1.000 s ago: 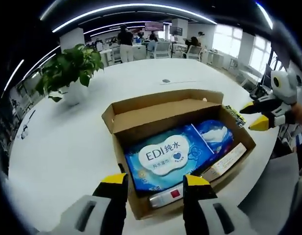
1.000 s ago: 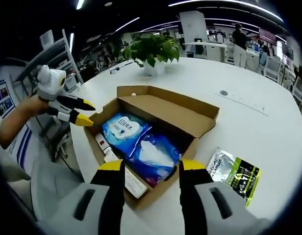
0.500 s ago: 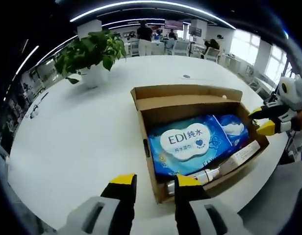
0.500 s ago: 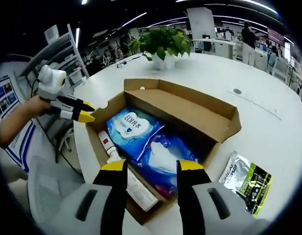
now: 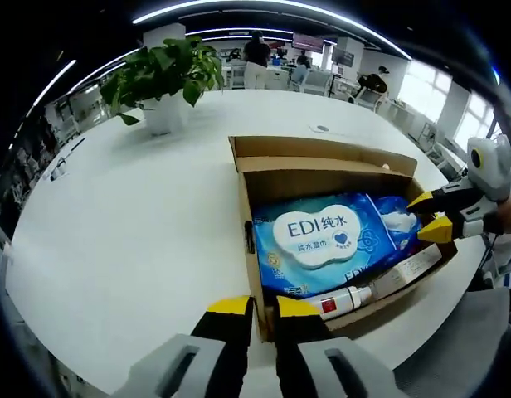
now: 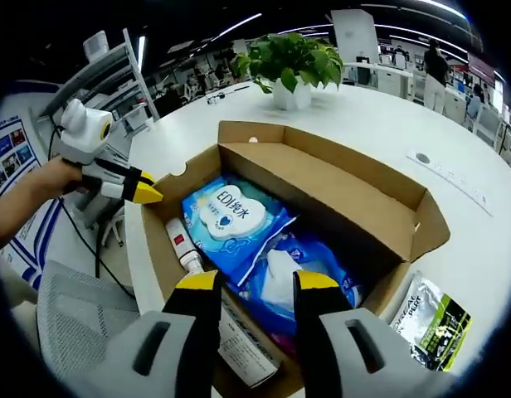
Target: Operate the shoe box by opening the lid, removing the specified soft item, and placing it in the target area until the item is outside and the box remains undamaged.
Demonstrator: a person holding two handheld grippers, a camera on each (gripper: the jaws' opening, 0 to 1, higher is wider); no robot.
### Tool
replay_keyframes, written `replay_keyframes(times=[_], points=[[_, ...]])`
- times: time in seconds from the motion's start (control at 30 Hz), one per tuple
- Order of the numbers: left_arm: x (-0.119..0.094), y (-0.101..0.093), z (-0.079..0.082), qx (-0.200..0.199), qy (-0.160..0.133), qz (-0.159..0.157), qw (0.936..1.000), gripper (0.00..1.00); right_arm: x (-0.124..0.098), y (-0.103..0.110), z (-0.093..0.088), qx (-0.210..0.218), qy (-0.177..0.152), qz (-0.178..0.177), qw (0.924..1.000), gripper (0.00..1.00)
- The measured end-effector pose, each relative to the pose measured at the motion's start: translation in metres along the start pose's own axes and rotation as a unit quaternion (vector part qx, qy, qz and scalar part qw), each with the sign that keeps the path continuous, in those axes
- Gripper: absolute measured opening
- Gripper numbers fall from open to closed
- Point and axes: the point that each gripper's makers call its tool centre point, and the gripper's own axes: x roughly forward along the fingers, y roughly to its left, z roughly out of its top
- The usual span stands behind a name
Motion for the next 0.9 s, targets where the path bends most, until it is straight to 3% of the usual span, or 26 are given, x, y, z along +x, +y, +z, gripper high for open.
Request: replay_keyframes(times=[0.53,0.9], points=[[0.002,0.001,0.000,-0.014,-0.015,0.004,0.9998,0.06,0.028,0.005,0.014,-0.007,-0.005,0.011,0.9999,0.24],[0.002,0.001,0.000,-0.021,-0.016,0.001,0.9997,0.06,0.047,0.009,0.009,-0.008,0.020,0.013,0.9997,0.21]])
